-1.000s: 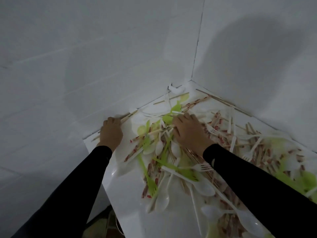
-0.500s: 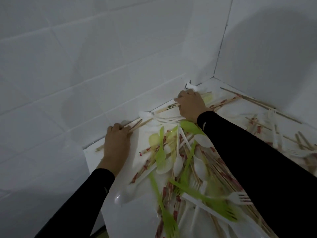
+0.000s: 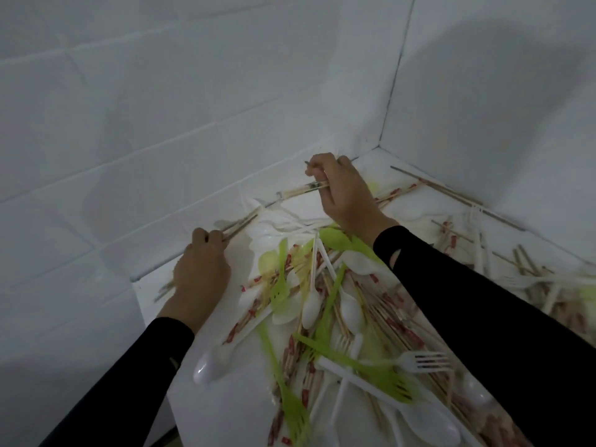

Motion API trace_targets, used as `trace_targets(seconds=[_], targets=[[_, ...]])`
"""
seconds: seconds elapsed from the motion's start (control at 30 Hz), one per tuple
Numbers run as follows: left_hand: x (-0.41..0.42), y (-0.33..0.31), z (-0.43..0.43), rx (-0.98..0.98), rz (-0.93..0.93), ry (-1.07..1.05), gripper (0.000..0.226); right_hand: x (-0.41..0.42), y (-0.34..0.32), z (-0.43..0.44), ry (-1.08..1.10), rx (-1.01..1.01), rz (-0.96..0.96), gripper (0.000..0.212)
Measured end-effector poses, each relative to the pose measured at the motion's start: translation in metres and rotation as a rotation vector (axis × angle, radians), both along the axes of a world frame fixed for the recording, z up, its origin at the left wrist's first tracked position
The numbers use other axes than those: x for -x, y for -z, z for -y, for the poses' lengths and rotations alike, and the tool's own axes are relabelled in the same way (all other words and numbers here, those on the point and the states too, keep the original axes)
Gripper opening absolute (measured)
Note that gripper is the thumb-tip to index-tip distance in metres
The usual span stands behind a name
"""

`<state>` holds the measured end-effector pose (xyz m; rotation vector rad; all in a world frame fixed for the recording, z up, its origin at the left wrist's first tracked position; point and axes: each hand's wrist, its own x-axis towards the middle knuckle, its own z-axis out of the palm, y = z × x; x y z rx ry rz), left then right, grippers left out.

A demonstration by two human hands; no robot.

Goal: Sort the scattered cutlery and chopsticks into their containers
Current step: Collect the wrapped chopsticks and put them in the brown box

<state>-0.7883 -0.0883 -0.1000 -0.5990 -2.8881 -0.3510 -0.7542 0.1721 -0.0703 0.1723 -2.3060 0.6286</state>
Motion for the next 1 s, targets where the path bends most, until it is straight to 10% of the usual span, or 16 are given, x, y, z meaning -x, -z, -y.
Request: trace_targets(seconds=[0.2, 0.33, 0.53, 1.0], targets=[[-0.025, -0.059, -0.042, 0.042, 0.036, 0.011, 0.023, -0.06, -0.056, -0.048, 0.202, 0.233, -0.19, 0.025], [-0.034, -0.068, -0.082, -0.169, 0.126, 0.147, 0.022, -0.085, -0.046, -0.111, 0.474, 0.304, 0.179, 0.018], [-0.042, -0.042, -0.125, -0.113, 0.189, 0.177, 0.026, -0.095, 0.015, -0.193, 0.659, -0.004, 0.733, 0.026], [-0.062, -0.031, -0.158, -0.078, 0.21, 0.217, 0.03, -0.072, 0.036, -0.195, 0.794, -0.312, 0.801, 0.025]])
